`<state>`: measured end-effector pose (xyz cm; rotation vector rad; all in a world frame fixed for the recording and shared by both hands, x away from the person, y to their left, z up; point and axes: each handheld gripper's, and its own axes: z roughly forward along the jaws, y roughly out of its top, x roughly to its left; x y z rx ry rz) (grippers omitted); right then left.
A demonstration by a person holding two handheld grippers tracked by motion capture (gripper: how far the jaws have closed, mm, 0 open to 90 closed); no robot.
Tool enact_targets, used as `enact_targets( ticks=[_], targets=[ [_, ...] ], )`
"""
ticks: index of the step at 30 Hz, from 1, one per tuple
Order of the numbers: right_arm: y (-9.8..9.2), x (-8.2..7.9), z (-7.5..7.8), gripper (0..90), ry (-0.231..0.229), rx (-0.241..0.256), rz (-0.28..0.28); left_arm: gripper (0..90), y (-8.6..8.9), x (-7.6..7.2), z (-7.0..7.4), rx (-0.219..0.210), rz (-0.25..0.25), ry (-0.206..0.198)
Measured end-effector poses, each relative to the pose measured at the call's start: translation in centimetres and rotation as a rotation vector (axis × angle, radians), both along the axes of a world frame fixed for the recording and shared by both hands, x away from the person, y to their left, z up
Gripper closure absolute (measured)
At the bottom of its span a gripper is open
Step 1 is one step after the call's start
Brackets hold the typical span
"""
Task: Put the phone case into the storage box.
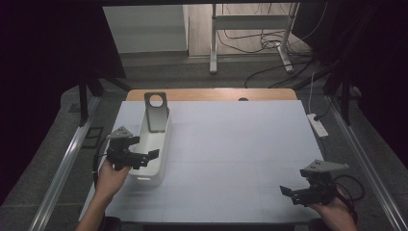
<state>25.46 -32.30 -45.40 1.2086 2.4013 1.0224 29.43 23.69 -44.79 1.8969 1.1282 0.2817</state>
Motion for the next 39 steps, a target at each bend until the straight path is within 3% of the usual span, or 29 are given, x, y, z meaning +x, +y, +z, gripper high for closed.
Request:
enact_targets(
  ticks=[39],
  targets=[
    [0.0, 0.0, 0.0, 1.7, -0.008, -0.001, -0.002, 0.0, 1.1, -5.2, 0.3, -0.014, 0.035, -0.01]
  ],
)
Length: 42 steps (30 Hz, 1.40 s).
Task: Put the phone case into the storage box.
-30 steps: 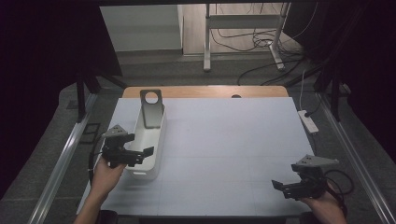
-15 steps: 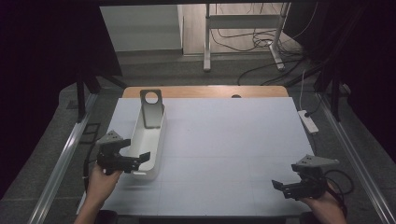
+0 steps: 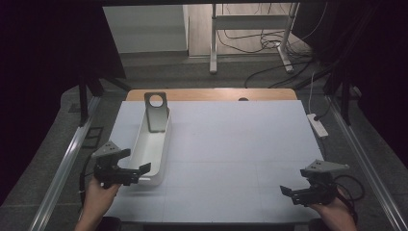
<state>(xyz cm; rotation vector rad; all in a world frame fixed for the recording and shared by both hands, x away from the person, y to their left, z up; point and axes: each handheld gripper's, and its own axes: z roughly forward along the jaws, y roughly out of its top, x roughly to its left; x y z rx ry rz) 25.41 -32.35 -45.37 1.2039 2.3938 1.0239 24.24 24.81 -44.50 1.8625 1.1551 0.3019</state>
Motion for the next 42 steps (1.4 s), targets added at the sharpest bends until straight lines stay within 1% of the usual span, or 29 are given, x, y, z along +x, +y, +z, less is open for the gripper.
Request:
enact_targets(
  ticks=[5, 10, 17, 22, 24, 27, 28, 31, 36, 40, 42],
  targets=[
    [0.0, 0.0, 0.0, 1.7, 0.002, 0.0, 0.0, 0.0, 0.2, -0.6, -0.1, -0.003, 0.007, -0.001],
    [0.0, 0.0, 0.0, 1.7, 0.005, -0.001, 0.001, 0.0, 0.3, -1.0, -0.1, 0.002, 0.01, -0.003],
    [0.0, 0.0, 0.0, 1.7, 0.005, -0.001, 0.001, 0.0, 0.7, -1.9, -0.4, 0.011, 0.018, -0.001],
    [0.0, 0.0, 0.0, 1.7, 0.005, -0.002, 0.0, 0.0, 0.8, -2.4, -0.7, 0.029, 0.012, 0.003],
    [0.0, 0.0, 0.0, 1.7, 0.006, -0.002, -0.001, 0.0, 0.8, -2.7, -0.9, 0.022, 0.012, 0.007],
    [0.0, 0.0, 0.0, 1.7, 0.005, -0.001, -0.002, 0.0, 0.8, -2.9, -1.1, 0.024, 0.011, 0.01],
    [0.0, 0.0, 0.0, 1.7, 0.006, -0.001, -0.002, 0.0, 0.7, -3.0, -1.2, 0.027, 0.007, 0.01],
    [0.0, 0.0, 0.0, 1.7, 0.004, -0.001, 0.0, 0.0, 0.6, -3.3, -1.4, 0.014, -0.013, 0.009],
    [0.0, 0.0, 0.0, 1.7, 0.004, -0.002, 0.0, 0.0, 0.3, -3.7, -1.7, 0.046, -0.014, 0.01],
    [0.0, 0.0, 0.0, 1.7, 0.005, -0.002, -0.001, 0.0, 0.2, -4.0, -1.9, 0.046, -0.026, 0.016],
    [0.0, 0.0, 0.0, 1.7, 0.006, -0.003, 0.0, 0.0, 0.2, -4.1, -2.1, 0.058, -0.024, 0.019]
  ],
)
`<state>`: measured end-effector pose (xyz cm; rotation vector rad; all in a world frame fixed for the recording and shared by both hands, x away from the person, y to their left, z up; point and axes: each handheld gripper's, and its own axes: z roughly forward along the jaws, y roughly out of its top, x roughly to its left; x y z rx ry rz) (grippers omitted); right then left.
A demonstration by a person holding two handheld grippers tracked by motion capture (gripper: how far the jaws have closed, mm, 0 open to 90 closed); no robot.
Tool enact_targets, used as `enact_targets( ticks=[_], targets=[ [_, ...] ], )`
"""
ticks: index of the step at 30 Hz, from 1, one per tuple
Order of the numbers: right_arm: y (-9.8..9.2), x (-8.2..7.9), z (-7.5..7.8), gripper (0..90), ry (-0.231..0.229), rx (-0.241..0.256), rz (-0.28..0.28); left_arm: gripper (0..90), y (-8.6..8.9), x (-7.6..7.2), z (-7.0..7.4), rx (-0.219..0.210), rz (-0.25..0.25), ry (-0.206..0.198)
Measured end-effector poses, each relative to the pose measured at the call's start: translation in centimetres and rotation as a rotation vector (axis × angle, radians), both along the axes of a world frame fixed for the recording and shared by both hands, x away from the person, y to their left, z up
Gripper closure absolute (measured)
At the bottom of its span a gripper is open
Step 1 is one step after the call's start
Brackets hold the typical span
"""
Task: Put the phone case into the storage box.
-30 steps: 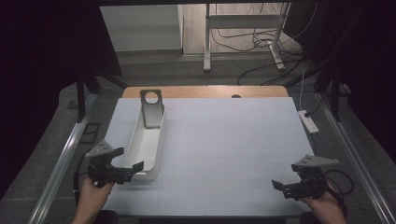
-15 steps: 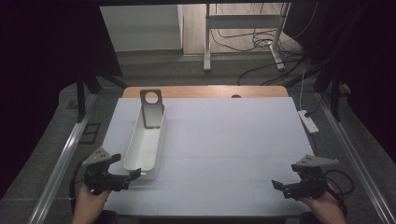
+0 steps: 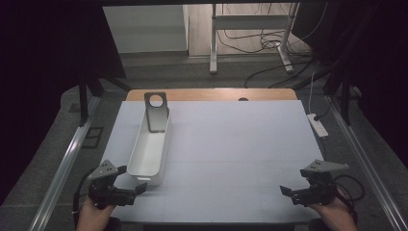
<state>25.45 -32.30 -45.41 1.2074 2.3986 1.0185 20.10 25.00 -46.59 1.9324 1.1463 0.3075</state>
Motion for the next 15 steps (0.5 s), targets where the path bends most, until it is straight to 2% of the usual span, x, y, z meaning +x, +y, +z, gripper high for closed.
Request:
enact_targets(
  ticks=[3, 6, 10, 15],
  targets=[
    [0.03, -0.01, 0.0, 1.7, 0.002, 0.0, -0.001, 0.0, -0.04, -0.09, -0.37, 0.017, 0.005, 0.014],
    [0.04, -0.01, 0.0, 1.7, 0.002, -0.001, -0.001, 0.0, -0.3, -0.08, -0.77, 0.063, 0.012, 0.033],
    [0.05, 0.01, -0.02, 1.6, 0.004, -0.004, 0.0, 0.0, -0.51, -0.05, -0.79, 0.08, 0.016, 0.037],
    [0.04, 0.02, -0.04, 1.7, 0.004, -0.006, 0.004, 0.0, -0.55, 0.01, -0.8, 0.08, 0.02, 0.038]
  ],
)
